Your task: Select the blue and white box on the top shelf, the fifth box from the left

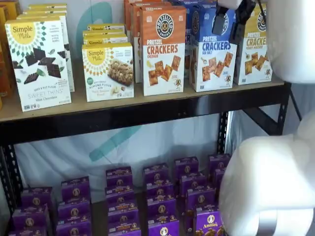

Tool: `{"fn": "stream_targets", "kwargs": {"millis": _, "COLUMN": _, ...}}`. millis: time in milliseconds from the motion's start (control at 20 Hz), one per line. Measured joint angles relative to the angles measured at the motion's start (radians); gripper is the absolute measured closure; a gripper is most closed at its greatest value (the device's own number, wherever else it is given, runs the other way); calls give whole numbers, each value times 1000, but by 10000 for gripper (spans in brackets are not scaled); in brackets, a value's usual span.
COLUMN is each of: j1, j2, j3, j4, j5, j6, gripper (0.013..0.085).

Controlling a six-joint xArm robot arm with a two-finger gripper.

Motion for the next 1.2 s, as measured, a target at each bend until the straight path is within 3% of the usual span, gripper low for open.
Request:
{"fn": "stream_targets", "kwargs": {"millis": 150, "j1": 50, "j2": -4, "j3": 19, "j4": -87, "j5": -19, "j6": 10, "gripper": 130}}
{"fn": "stream_targets", "kwargs": {"millis": 350, "j1": 53, "j2": -24, "j3": 68, "j4": -94, "j5": -66, "j6": 9, "gripper": 130}}
{"fn": "stream_targets", "kwargs": {"millis": 750, "j1": 0, "j2": -24, "j3": 77, "j4": 31, "j5": -73, "j6": -1, "gripper": 130}}
{"fn": "stream_targets", "kwargs": {"millis": 1200, "j1": -8, "j2": -13, "j3": 46, "j4": 118, "j5": -91, "j6": 30, "gripper": 130}}
